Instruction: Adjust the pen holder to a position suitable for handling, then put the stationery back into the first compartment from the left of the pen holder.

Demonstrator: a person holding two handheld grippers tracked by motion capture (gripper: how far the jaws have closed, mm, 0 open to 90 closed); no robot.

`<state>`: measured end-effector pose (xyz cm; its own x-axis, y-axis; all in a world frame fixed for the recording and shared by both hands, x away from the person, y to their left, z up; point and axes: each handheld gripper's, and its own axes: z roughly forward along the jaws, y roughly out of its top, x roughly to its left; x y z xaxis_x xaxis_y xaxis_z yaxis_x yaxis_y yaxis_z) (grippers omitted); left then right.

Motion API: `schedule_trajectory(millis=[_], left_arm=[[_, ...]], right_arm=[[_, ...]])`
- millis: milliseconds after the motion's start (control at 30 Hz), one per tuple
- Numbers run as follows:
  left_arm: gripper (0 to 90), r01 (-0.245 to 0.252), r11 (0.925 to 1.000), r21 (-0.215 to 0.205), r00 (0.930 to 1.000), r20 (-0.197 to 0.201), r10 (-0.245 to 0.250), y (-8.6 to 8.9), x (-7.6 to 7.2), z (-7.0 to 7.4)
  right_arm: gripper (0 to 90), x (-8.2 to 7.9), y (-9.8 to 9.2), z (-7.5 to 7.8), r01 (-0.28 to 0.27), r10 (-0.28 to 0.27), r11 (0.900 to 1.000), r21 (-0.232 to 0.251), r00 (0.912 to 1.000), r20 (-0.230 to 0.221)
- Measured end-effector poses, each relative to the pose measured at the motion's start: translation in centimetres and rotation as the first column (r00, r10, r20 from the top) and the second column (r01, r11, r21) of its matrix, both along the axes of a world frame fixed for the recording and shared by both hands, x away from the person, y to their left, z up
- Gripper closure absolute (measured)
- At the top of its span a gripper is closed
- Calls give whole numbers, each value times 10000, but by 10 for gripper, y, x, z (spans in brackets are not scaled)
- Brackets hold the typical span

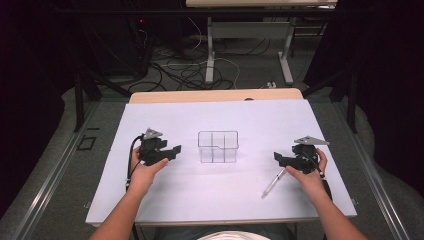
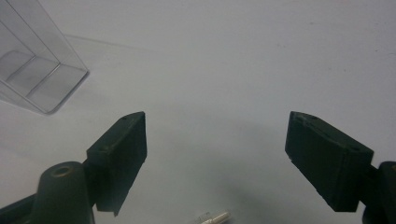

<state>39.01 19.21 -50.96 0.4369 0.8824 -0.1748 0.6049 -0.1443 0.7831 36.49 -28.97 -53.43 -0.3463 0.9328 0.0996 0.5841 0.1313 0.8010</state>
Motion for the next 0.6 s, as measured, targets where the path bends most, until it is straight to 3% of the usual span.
schedule_trajectory(millis=[67,133,200,333,433,533,600], left_arm=[[325,-267,9992,-286,9996,128,271,6,-1,5],[313,-213,9987,-459,9997,122,219,12,-3,7],[274,-334,9991,-273,9991,258,341,17,-4,7],[161,-543,9974,-463,9984,154,551,27,-6,6],[135,-724,9970,-275,9970,267,731,33,-7,6],[0,-663,9978,-60,9976,190,664,37,-9,3],[3,-719,9974,-5,9970,283,719,40,-12,1]], right_arm=[[217,0,0,0,-59,60,10000,-46,10000,35],[230,0,-1,0,-75,76,10000,-29,10000,23],[243,0,-2,0,-128,128,9999,-21,9999,52],[291,1,-3,0,-263,263,9996,44,9996,51],[308,1,-3,2,-347,346,9994,21,9993,170],[330,0,-4,4,-371,372,9993,-35,9991,222],[351,0,-5,5,-367,368,9993,-36,9990,264]])
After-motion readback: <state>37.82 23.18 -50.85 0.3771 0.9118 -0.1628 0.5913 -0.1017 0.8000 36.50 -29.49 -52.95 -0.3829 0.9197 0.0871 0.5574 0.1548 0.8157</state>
